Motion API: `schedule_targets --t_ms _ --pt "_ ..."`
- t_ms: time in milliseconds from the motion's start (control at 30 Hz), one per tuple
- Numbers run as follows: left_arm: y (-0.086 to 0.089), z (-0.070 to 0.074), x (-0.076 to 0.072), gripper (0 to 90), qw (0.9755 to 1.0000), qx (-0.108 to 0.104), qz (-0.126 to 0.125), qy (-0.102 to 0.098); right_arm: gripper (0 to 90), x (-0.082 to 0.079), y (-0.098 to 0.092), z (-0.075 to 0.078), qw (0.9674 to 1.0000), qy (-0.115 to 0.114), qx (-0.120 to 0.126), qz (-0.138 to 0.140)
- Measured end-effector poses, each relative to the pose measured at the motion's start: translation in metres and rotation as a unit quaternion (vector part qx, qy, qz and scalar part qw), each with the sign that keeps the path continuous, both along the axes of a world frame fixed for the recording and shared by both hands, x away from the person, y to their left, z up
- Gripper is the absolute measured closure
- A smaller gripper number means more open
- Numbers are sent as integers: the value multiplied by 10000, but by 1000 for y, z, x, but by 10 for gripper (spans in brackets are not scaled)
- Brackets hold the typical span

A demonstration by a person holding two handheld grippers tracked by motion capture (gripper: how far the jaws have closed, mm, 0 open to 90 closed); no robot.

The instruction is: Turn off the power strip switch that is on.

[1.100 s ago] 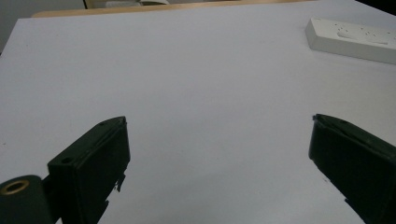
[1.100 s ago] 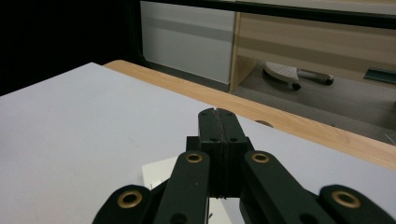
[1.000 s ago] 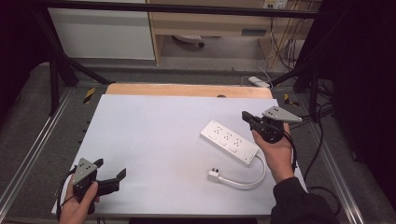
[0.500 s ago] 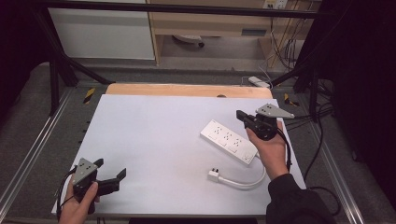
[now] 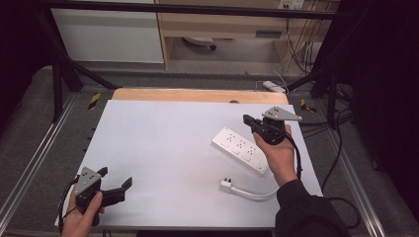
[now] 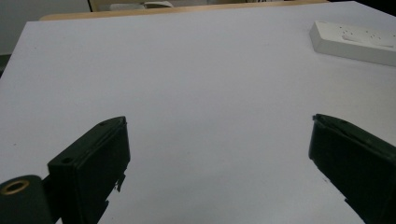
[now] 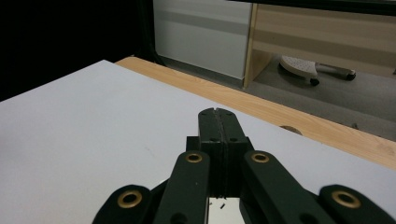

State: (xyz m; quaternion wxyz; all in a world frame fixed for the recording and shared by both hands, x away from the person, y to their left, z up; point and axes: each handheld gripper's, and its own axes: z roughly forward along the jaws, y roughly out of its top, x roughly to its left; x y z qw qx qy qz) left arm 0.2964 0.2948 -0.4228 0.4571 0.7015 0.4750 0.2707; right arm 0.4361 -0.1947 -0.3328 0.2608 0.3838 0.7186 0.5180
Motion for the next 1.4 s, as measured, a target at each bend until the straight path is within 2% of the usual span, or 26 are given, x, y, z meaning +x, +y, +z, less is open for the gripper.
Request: schedule_targets --t_ms 300,633,1033,1400 --pt "0 0 1 52 10000 22 -35 6 900 6 10 1 10000 15 -49 35" --pt "-1 0 0 52 10000 35 -61 22 900 12 17 -4 9999 86 -93 50" --pt "-2 -1 1 52 10000 33 -81 32 900 18 21 -9 9999 139 -41 26" --pt "-2 -1 1 52 10000 21 -87 38 900 25 35 -20 9995 274 -134 76"
